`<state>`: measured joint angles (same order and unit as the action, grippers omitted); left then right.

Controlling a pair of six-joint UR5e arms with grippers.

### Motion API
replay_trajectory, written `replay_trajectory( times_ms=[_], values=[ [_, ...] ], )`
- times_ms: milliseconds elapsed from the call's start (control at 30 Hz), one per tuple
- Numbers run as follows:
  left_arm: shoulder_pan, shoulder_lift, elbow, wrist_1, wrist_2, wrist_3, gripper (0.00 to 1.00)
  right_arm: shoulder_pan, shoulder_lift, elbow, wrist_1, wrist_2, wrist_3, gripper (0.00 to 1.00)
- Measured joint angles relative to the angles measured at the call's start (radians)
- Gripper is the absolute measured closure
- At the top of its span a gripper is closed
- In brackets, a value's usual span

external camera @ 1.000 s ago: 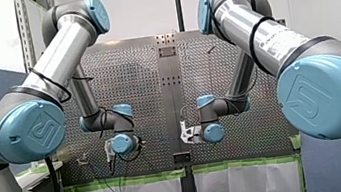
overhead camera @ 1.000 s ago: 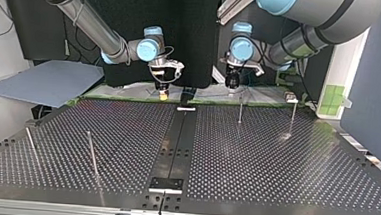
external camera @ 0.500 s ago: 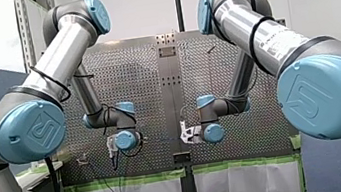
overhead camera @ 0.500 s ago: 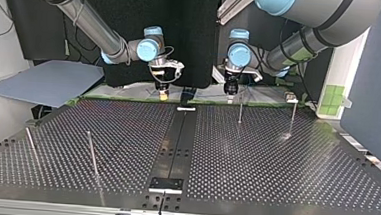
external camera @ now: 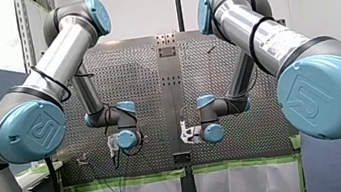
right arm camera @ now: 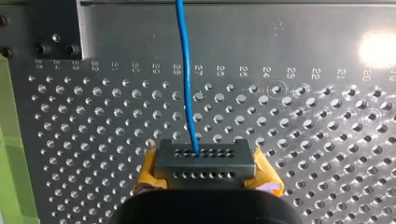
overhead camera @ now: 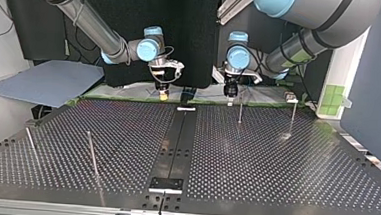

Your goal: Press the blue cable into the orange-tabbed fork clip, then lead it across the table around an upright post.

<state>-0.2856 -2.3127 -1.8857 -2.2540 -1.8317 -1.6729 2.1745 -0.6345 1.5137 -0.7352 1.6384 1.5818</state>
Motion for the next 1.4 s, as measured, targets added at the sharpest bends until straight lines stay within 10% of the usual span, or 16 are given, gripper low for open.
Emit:
replay_trajectory(
  times_ms=[800, 867, 1000, 1067, 1400],
  values=[
    [-0.006, -0.036, 0.034, -0.022, -0.029, -0.021, 0.00, 0.000, 0.000, 0.000, 0.004, -0.003, 0.000, 1.00],
    [-0.006, -0.036, 0.034, -0.024, -0.030, -0.017, 0.35, 0.000, 0.000, 0.000, 0.004, -0.003, 0.000, 1.00],
    [-0.008, -0.036, 0.033, -0.025, -0.038, -0.009, 0.64, 0.000, 0.000, 0.000, 0.005, -0.003, 0.000, 1.00],
    [-0.010, -0.036, 0.033, -0.026, -0.047, -0.005, 1.00, 0.000, 0.000, 0.000, 0.005, -0.004, 0.000, 1.00],
    [-0.017, -0.036, 0.034, -0.027, -0.055, 0.011, 1.00, 0.000, 0.001, 0.001, 0.006, -0.004, 0.000, 1.00]
  ],
)
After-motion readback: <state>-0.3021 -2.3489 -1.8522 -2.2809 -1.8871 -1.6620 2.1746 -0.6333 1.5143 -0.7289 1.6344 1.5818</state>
